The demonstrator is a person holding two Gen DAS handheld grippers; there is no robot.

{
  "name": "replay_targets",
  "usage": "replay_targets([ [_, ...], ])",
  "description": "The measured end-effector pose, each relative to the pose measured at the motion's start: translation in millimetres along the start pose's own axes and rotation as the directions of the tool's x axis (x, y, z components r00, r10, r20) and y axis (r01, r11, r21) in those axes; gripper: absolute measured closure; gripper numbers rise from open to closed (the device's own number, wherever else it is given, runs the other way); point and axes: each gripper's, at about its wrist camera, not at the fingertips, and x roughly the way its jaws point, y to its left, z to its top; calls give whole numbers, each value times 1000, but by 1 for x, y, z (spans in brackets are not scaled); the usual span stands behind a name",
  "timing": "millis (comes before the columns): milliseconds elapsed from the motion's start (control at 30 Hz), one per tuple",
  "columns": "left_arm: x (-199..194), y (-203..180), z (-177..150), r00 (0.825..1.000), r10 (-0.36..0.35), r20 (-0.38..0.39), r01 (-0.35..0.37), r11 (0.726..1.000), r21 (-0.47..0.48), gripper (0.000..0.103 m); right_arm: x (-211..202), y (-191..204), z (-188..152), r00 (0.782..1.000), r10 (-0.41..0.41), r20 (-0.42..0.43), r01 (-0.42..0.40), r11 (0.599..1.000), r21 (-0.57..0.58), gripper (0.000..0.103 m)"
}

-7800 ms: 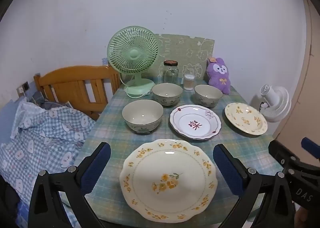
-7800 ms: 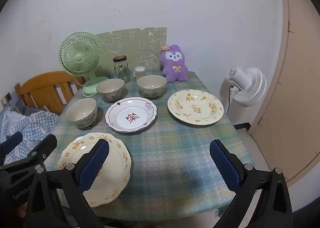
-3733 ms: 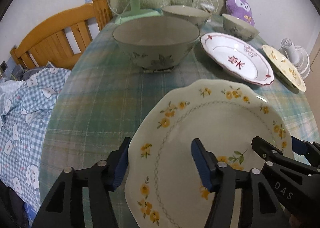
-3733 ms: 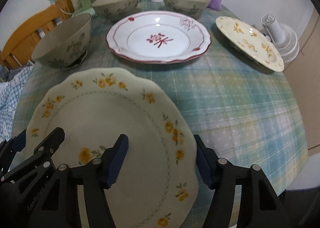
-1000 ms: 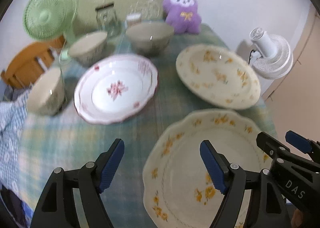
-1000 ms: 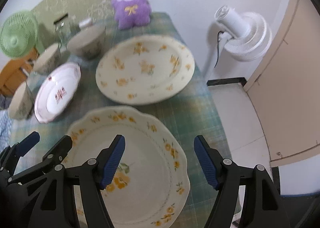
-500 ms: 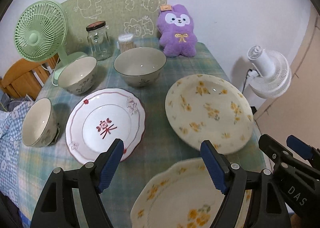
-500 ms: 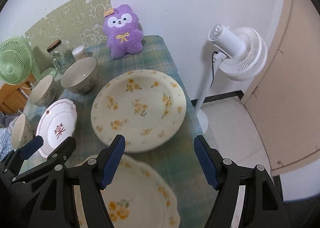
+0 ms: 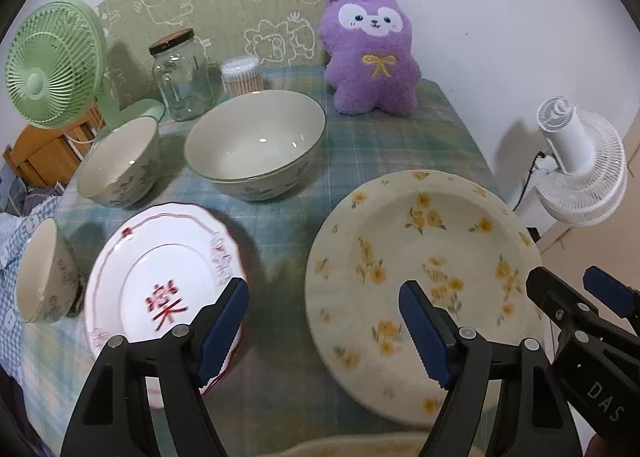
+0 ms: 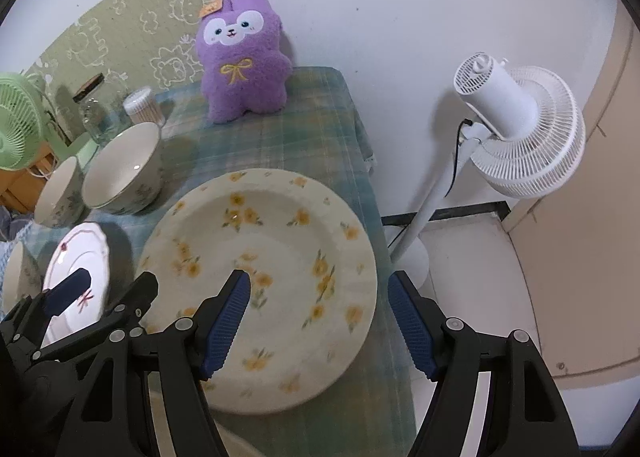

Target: Organize plates and bowls

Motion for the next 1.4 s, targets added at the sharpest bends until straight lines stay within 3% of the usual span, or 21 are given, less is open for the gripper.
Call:
replay_targets([
  [233, 31, -1, 10, 999, 7, -48, -9, 999, -44, 33, 34, -13, 10, 999, -6, -40, 7, 1000, 14, 29],
  [400, 42, -8, 9, 998, 4, -62, -5, 1000, -15, 37, 52, -12, 9, 997, 1, -83, 0, 1000, 12, 35],
  [767, 55, -20, 9, 996, 18, -91, -18, 1000, 7, 41, 75, -5, 9, 993, -31, -117, 31, 1000, 1, 36],
  [867, 55, -20, 10, 996, 29, -80, -30, 1000, -5, 41, 75, -1, 9, 991, -69, -112, 70, 998, 1, 36],
  [1067, 46, -26, 11, 996, 78, -38, -76, 997, 34, 43, 74, -3, 7, 987, -68, -144, 76, 996, 46, 37],
  [1400, 25, -14, 13, 999, 42, -33, -41, 999, 35, 43, 50, 2, 2, 988, -83, -128, 92, 994, 64, 39],
])
